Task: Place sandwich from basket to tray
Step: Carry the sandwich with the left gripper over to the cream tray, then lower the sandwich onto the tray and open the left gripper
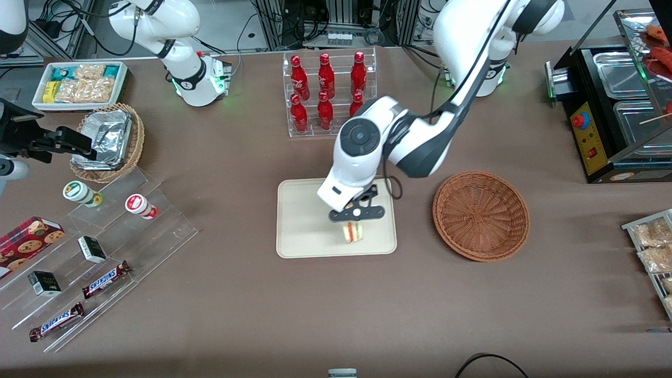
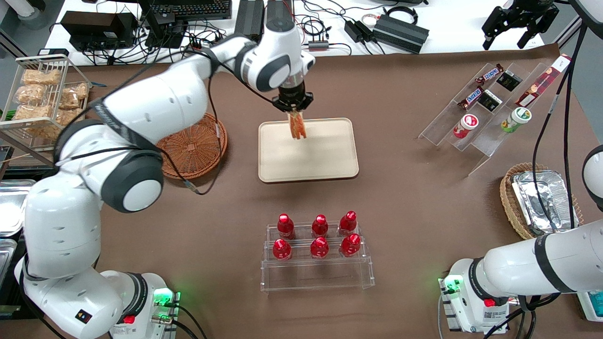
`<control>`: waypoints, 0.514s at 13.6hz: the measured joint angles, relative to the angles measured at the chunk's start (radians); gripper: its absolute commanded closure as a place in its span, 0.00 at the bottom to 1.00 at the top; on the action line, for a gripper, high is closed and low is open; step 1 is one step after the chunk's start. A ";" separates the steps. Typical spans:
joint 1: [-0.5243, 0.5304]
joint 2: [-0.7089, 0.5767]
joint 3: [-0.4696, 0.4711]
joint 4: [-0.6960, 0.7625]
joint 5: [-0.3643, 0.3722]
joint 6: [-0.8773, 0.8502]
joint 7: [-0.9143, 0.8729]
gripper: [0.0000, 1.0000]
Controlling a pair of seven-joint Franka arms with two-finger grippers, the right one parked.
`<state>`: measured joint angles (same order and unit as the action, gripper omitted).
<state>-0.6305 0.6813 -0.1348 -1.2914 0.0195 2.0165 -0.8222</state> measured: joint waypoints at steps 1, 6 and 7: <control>-0.005 0.026 0.000 0.003 0.000 0.029 0.000 1.00; -0.040 0.117 0.001 0.014 0.001 0.089 0.002 1.00; -0.047 0.128 0.001 0.014 0.001 0.089 0.006 1.00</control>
<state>-0.6771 0.8094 -0.1341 -1.2773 0.0203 2.1058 -0.8157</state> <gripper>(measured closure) 0.846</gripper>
